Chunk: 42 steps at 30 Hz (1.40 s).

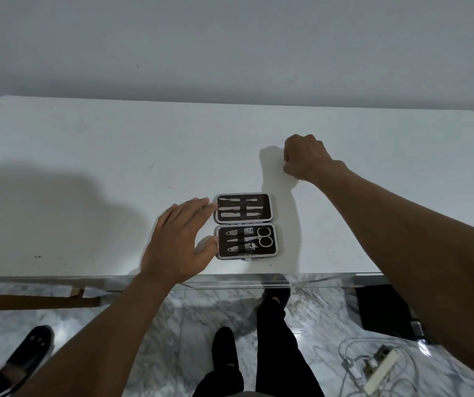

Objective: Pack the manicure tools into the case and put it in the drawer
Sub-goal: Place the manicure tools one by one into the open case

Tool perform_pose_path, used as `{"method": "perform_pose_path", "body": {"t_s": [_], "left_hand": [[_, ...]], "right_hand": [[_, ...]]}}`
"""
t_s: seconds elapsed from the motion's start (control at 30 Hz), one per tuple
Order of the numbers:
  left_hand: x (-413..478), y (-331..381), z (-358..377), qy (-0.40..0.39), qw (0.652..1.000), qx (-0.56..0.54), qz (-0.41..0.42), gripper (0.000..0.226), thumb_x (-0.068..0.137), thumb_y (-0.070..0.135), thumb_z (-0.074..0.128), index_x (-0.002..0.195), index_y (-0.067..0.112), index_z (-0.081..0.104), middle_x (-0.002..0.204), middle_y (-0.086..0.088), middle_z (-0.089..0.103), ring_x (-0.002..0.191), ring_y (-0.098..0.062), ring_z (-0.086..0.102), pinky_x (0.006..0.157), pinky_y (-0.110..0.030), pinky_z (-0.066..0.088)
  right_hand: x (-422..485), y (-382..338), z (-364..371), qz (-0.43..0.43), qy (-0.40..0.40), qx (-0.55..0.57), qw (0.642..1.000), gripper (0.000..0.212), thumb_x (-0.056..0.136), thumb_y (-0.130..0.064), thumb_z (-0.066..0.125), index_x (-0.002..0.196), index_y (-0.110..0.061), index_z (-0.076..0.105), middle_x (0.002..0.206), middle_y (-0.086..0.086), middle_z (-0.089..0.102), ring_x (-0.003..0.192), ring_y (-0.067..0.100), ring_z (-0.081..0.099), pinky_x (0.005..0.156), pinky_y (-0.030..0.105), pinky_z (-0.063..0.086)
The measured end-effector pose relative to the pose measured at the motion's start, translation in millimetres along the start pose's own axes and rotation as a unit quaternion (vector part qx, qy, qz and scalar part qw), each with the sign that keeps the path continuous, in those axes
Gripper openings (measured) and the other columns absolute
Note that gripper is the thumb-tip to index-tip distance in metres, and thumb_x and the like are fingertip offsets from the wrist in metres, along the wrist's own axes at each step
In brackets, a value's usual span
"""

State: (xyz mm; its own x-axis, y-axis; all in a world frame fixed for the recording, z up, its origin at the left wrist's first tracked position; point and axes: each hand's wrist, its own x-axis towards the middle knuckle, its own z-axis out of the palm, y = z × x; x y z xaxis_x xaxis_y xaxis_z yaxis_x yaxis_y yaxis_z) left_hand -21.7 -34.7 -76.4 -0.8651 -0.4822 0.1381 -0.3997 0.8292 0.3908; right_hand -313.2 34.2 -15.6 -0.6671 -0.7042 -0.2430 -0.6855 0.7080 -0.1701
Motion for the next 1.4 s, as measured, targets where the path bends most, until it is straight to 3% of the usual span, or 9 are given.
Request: {"method": "perform_pose_path", "body": {"t_s": [0.2, 0.4, 0.47, 0.53, 0.77, 1.0, 1.2, 1.33, 1.4], "left_hand": [[0.8, 0.0, -0.8, -0.003, 1.0, 0.001, 0.0, 0.063, 0.082, 0.043, 0.048, 0.142, 0.024, 0.045, 0.146, 0.006, 0.045, 0.137, -0.012, 0.037, 0.115, -0.034, 0.021], [1.2, 0.1, -0.9, -0.002, 1.0, 0.004, -0.001, 0.063, 0.081, 0.044, 0.049, 0.141, 0.025, 0.046, 0.146, 0.006, 0.046, 0.136, -0.012, 0.038, 0.116, -0.034, 0.022], [0.9, -0.3, -0.7, -0.001, 1.0, 0.005, 0.0, 0.063, 0.081, 0.045, 0.049, 0.141, 0.025, 0.046, 0.146, 0.007, 0.045, 0.137, -0.012, 0.038, 0.116, -0.034, 0.021], [0.8, -0.2, -0.8, 0.003, 1.0, 0.0, 0.0, 0.062, 0.082, 0.045, 0.048, 0.141, 0.025, 0.046, 0.146, 0.006, 0.046, 0.136, -0.012, 0.038, 0.116, -0.034, 0.021], [0.1, 1.0, -1.4, 0.009, 1.0, -0.006, 0.003, 0.062, 0.082, 0.045, 0.048, 0.14, 0.024, 0.047, 0.145, 0.006, 0.046, 0.136, -0.013, 0.038, 0.115, -0.037, 0.024], [0.2, 0.6, -1.1, 0.014, 1.0, -0.008, 0.0, 0.062, 0.082, 0.045, 0.048, 0.14, 0.025, 0.047, 0.145, 0.006, 0.046, 0.136, -0.012, 0.039, 0.115, -0.038, 0.024], [0.4, 0.1, 0.1, 0.011, 1.0, -0.003, -0.001, 0.062, 0.082, 0.046, 0.047, 0.141, 0.025, 0.047, 0.145, 0.007, 0.046, 0.136, -0.012, 0.038, 0.116, -0.035, 0.022], [0.1, 0.0, 0.4, 0.013, 1.0, -0.002, -0.004, 0.062, 0.082, 0.046, 0.047, 0.14, 0.025, 0.048, 0.145, 0.007, 0.046, 0.136, -0.012, 0.039, 0.116, -0.036, 0.023], [0.5, 0.0, 0.0, 0.011, 1.0, 0.0, -0.003, 0.062, 0.082, 0.046, 0.047, 0.14, 0.024, 0.048, 0.145, 0.008, 0.046, 0.136, -0.012, 0.039, 0.116, -0.036, 0.023]], "right_hand": [[1.0, -3.1, 0.9, 0.026, -0.02, 0.029, 0.999, 0.024, 0.075, -0.007, 0.066, 0.098, -0.004, 0.058, 0.093, 0.012, 0.054, 0.083, 0.034, 0.054, 0.068, 0.032, 0.044], [2.0, -0.4, 0.2, 0.05, -0.032, 0.074, 0.996, 0.019, 0.068, -0.008, 0.063, 0.062, -0.009, 0.045, 0.066, 0.009, 0.048, 0.07, 0.033, 0.051, 0.05, 0.023, 0.034], [2.0, 0.9, -1.9, 0.062, -0.022, 0.095, 0.993, 0.006, 0.069, -0.009, 0.062, 0.073, -0.005, 0.06, 0.075, 0.014, 0.06, 0.074, 0.035, 0.059, 0.056, 0.026, 0.044], [3.8, 2.6, -2.5, 0.067, -0.009, 0.092, 0.993, 0.021, 0.071, -0.005, 0.058, 0.09, -0.004, 0.066, 0.091, 0.018, 0.066, 0.084, 0.038, 0.063, 0.07, 0.033, 0.053], [2.6, -0.4, -7.5, 0.045, 0.003, 0.037, 0.998, 0.028, 0.071, 0.007, 0.059, 0.097, -0.001, 0.067, 0.097, 0.02, 0.065, 0.09, 0.04, 0.064, 0.079, 0.039, 0.057], [-3.4, -8.7, -16.5, 0.063, -0.05, 0.023, 0.996, 0.024, 0.07, -0.007, 0.074, 0.087, -0.008, 0.057, 0.091, 0.012, 0.057, 0.08, 0.032, 0.055, 0.065, 0.031, 0.041], [1.4, -6.5, -8.5, 0.081, -0.045, 0.037, 0.995, 0.023, 0.067, -0.013, 0.072, 0.071, -0.012, 0.049, 0.078, 0.008, 0.056, 0.081, 0.033, 0.055, 0.067, 0.032, 0.043], [2.6, 1.7, -8.6, 0.093, -0.054, 0.096, 0.99, 0.022, 0.067, -0.023, 0.069, 0.082, -0.009, 0.063, 0.083, 0.011, 0.065, 0.081, 0.033, 0.061, 0.071, 0.032, 0.049], [-0.1, 2.6, -7.2, 0.097, -0.061, 0.128, 0.985, 0.014, 0.071, -0.021, 0.063, 0.075, -0.008, 0.064, 0.074, 0.01, 0.065, 0.076, 0.032, 0.063, 0.071, 0.031, 0.048]]}}
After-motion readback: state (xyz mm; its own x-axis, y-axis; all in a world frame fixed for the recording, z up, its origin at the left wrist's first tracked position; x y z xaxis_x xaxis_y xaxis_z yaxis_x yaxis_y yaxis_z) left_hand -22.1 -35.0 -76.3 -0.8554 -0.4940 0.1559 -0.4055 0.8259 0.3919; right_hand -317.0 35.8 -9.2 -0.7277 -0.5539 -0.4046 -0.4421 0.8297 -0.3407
